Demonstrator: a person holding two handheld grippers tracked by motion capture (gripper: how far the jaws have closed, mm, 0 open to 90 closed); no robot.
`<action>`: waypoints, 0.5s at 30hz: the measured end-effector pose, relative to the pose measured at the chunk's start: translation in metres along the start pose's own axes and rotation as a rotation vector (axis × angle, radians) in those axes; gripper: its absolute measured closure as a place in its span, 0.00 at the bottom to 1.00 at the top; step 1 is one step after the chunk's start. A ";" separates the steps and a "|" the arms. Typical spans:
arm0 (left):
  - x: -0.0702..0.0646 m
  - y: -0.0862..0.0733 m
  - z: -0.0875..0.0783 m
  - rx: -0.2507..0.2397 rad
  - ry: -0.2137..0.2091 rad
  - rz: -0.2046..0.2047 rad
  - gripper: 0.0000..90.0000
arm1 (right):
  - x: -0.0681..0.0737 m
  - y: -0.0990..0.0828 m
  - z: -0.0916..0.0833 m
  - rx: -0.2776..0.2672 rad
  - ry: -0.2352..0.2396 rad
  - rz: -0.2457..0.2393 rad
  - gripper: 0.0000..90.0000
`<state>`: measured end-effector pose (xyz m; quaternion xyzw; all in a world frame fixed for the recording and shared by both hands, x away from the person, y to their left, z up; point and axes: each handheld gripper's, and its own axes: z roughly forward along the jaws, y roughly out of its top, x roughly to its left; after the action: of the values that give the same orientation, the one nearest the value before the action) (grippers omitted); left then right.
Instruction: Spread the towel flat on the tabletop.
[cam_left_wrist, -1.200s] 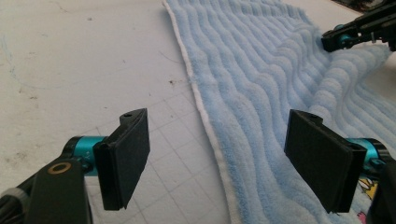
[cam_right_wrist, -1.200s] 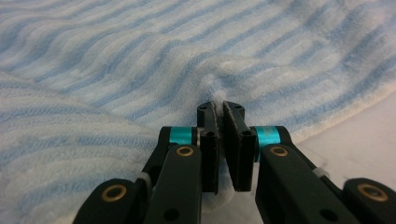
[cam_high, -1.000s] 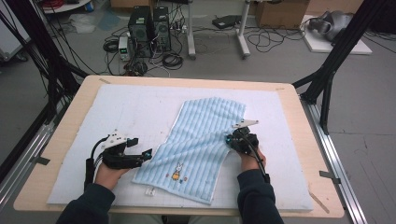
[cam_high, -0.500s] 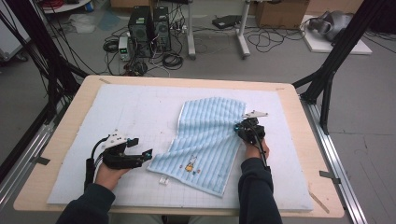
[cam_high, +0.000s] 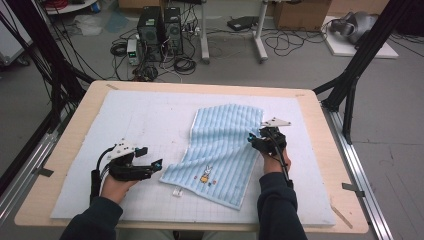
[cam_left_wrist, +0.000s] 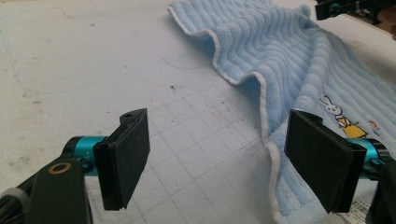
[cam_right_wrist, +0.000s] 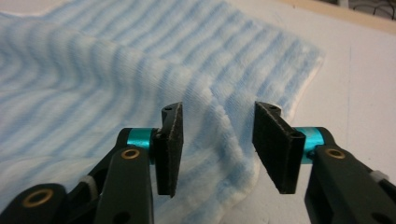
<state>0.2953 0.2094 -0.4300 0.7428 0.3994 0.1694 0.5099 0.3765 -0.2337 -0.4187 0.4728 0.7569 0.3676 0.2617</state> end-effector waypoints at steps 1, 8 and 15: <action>0.000 0.000 -0.001 -0.003 0.000 0.000 0.25 | 0.002 0.000 -0.005 -0.013 -0.001 -0.007 0.54; -0.005 0.000 -0.006 -0.006 -0.005 0.008 0.25 | 0.017 -0.007 -0.042 -0.095 0.012 -0.050 0.43; -0.014 -0.004 -0.017 -0.020 -0.015 0.025 0.25 | 0.030 -0.026 -0.060 -0.082 0.046 -0.063 0.39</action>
<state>0.2740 0.2097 -0.4242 0.7439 0.3844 0.1741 0.5182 0.3060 -0.2328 -0.4052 0.4292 0.7614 0.4007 0.2748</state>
